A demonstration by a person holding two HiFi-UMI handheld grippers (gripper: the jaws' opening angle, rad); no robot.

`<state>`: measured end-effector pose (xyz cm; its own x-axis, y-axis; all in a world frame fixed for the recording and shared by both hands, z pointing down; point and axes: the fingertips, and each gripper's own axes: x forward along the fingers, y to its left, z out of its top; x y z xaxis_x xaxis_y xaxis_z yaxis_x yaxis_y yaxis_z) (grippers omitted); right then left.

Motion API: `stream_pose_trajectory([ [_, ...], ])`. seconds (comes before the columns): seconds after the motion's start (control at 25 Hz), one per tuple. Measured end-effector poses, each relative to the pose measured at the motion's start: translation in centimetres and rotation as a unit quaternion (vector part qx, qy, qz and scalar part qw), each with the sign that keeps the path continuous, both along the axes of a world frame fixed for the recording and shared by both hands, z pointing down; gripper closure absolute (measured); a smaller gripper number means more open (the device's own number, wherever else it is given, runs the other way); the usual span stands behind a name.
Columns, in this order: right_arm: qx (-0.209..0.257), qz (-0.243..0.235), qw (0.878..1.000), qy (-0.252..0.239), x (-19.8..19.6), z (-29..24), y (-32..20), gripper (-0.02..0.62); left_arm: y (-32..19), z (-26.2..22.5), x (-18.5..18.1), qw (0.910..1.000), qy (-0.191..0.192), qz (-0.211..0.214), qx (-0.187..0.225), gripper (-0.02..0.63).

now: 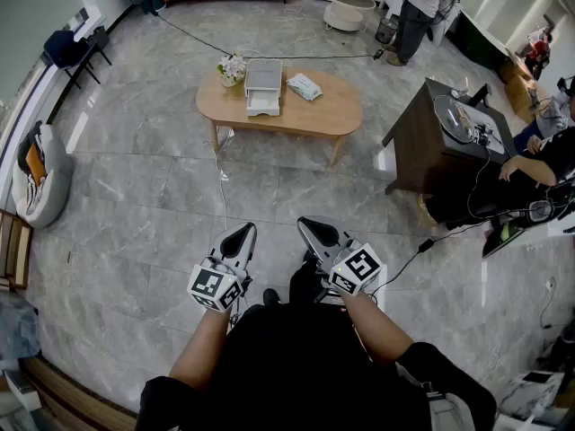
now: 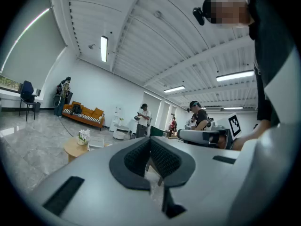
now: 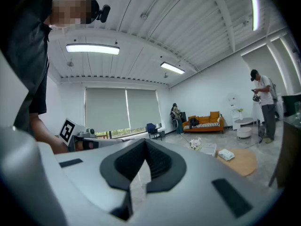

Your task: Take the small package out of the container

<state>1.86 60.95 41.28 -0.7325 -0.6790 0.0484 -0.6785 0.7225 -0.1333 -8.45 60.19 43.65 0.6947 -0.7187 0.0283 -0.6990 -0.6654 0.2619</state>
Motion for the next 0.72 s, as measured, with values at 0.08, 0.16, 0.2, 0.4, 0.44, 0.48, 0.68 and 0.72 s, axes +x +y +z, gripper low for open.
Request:
stream_pose_trajectory([
  [0.08, -0.002, 0.001, 1.0, 0.0, 0.2, 0.2, 0.1, 0.584, 0.1, -0.3, 0.4, 1.0, -0.003, 0.005, 0.001, 0.591],
  [0.16, -0.004, 0.003, 1.0, 0.0, 0.3, 0.3, 0.1, 0.584, 0.1, -0.4, 0.6, 1.0, -0.005, 0.008, 0.002, 0.591],
  [0.2, -0.005, 0.004, 1.0, 0.001, 0.3, 0.3, 0.0, 0.584, 0.0, -0.5, 0.6, 1.0, -0.005, 0.008, 0.002, 0.591],
  [0.4, -0.008, 0.011, 1.0, 0.001, 0.9, 0.7, -0.5, 0.584, -0.4, -0.2, 0.6, 0.9999, -0.009, 0.006, -0.003, 0.591],
  [0.44, -0.006, 0.01, 1.0, 0.002, 1.1, 0.7, -0.7, 0.584, -0.6, -0.1, 0.7, 0.9999, -0.009, 0.006, -0.004, 0.591],
  [0.48, -0.003, 0.009, 1.0, 0.005, 1.3, 0.6, -0.9, 0.584, -0.8, 0.0, 0.8, 0.9999, -0.01, 0.006, -0.005, 0.591],
  [0.68, 0.002, 0.011, 1.0, 0.004, 3.1, 0.5, -2.6, 0.584, -2.5, 0.4, 1.8, 0.9998, -0.013, 0.006, -0.01, 0.591],
  [0.72, 0.003, 0.011, 1.0, 0.004, 3.5, 0.4, -3.0, 0.584, -2.9, 0.5, 2.1, 0.9998, -0.014, 0.007, -0.012, 0.591],
])
